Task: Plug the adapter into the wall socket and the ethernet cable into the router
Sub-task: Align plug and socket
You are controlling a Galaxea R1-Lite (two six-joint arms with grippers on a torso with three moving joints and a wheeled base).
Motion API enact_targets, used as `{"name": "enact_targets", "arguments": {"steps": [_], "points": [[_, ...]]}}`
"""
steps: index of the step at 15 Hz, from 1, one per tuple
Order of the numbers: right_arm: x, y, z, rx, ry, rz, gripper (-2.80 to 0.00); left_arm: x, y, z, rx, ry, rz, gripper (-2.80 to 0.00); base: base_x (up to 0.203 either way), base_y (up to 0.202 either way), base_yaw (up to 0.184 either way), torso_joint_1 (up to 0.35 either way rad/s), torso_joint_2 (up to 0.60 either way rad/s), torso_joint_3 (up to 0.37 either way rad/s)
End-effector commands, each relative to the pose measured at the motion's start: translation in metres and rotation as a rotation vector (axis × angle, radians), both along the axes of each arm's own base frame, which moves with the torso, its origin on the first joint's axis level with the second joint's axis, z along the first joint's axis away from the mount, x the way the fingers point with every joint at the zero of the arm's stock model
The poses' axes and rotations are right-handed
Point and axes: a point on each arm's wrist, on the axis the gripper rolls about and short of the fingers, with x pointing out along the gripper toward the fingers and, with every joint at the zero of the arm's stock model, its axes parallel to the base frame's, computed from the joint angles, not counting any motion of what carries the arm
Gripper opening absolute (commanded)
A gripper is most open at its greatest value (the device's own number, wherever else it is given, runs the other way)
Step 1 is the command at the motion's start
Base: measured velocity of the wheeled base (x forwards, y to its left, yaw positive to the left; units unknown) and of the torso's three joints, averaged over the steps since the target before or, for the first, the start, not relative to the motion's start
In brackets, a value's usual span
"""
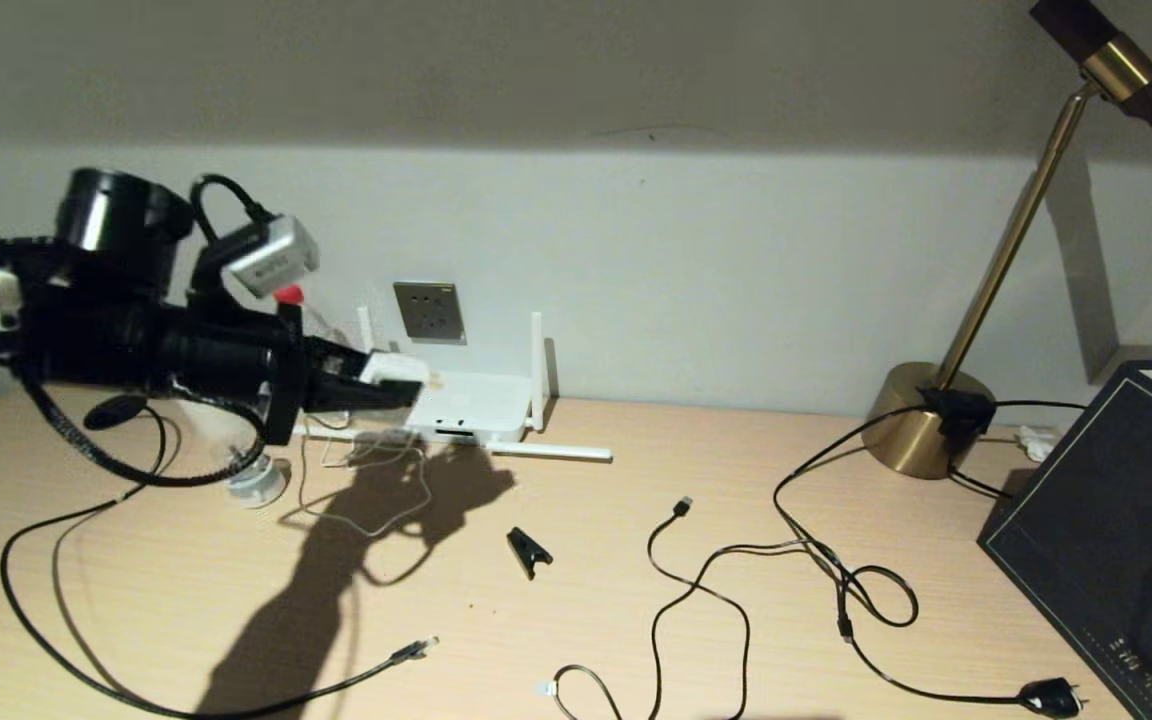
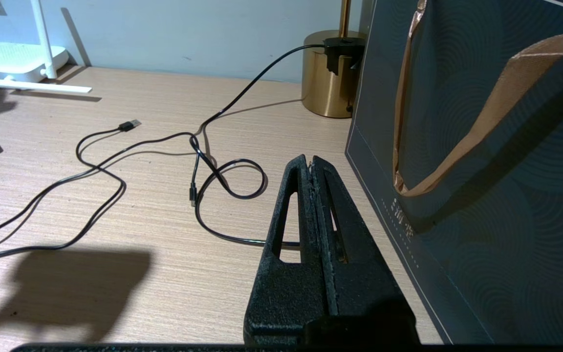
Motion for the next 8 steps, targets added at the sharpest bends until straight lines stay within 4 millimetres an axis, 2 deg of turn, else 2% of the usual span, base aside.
{"name": "enact_targets", "arguments": {"steps": [1, 4, 8], "points": [[0.003, 0.0, -0.01, 0.0, 0.035, 0.001, -2.8, -0.033, 0.002, 0.037, -0.38, 0.189, 0.346, -2.8, 0.0, 0.0, 0.0, 0.0, 0.0, 0.0], [0.003, 0.0, -0.01, 0.0, 0.035, 0.001, -2.8, -0.04, 0.0, 0.008, -0.543, 0.152, 0.545, -2.8, 0.0, 0.0, 0.0, 0.0, 0.0, 0.0], [0.003, 0.0, -0.01, 0.0, 0.035, 0.001, -2.8, -0.042, -0.009, -0.038, -0.635, -0.126, 0.772, -2.8, 0.0, 0.0, 0.0, 0.0, 0.0, 0.0]]}}
